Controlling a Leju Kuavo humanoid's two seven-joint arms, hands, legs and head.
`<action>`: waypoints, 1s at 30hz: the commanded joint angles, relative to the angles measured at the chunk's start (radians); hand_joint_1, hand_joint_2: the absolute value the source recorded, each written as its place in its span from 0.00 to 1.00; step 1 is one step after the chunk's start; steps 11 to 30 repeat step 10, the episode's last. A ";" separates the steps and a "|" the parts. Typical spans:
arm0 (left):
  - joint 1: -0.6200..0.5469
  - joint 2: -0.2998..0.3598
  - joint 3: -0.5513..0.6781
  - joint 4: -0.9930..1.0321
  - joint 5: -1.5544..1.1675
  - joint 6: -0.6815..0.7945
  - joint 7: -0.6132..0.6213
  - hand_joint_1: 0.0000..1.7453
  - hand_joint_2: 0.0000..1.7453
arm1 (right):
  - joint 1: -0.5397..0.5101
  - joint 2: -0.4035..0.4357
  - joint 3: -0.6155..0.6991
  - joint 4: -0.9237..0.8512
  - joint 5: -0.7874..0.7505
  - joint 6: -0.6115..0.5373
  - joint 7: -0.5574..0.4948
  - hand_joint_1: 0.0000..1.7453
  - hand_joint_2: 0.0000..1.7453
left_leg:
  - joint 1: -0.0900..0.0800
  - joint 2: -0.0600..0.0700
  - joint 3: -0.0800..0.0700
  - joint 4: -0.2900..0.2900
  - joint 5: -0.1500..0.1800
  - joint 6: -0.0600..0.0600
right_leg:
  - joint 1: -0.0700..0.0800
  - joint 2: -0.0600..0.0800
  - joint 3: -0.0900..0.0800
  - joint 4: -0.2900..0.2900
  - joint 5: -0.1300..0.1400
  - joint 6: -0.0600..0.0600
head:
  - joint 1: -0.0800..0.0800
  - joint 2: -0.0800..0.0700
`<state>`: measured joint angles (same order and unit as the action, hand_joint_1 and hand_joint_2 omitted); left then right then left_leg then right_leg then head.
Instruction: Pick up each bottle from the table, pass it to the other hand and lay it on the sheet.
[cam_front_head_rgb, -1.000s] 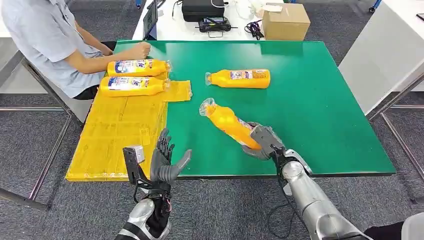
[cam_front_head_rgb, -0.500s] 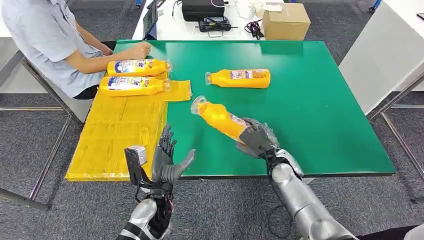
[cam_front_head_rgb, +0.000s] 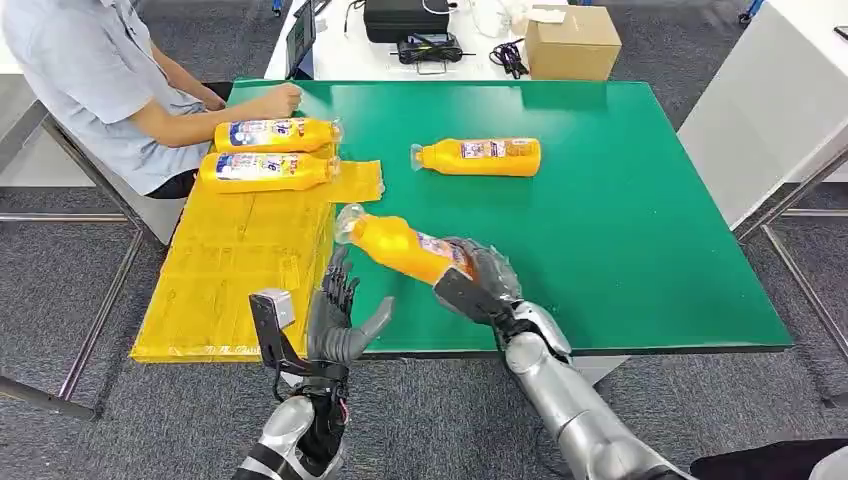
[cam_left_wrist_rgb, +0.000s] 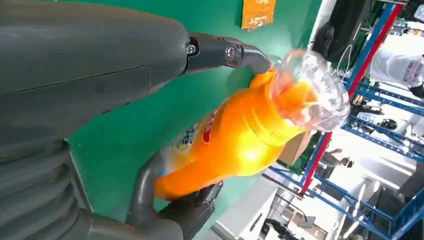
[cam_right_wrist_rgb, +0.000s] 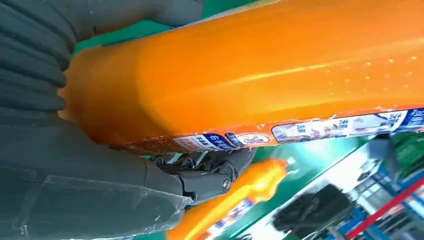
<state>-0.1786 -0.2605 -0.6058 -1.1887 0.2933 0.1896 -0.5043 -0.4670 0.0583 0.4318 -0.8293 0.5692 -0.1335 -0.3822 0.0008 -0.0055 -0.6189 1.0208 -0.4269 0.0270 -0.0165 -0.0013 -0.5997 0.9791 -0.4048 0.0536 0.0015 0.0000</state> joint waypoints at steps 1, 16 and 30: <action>-0.056 0.010 0.043 0.074 0.049 0.004 -0.020 0.00 1.00 | -0.011 0.055 0.089 -0.058 -0.079 0.047 -0.049 1.00 1.00 | 0.001 0.003 0.005 0.000 -0.002 -0.002 | 0.001 0.003 0.004 0.000 -0.001 -0.003 | 0.000 0.000; -0.047 0.016 0.050 0.002 0.079 -0.018 -0.076 0.00 1.00 | -0.003 0.057 0.151 -0.069 -0.118 0.086 -0.072 1.00 1.00 | 0.001 0.002 0.008 0.000 -0.003 -0.002 | 0.002 0.002 0.007 0.000 -0.003 -0.004 | 0.000 0.000; -0.047 0.016 0.050 0.002 0.079 -0.018 -0.076 0.00 1.00 | -0.003 0.057 0.151 -0.069 -0.118 0.086 -0.072 1.00 1.00 | 0.001 0.002 0.008 0.000 -0.003 -0.002 | 0.002 0.002 0.007 0.000 -0.003 -0.004 | 0.000 0.000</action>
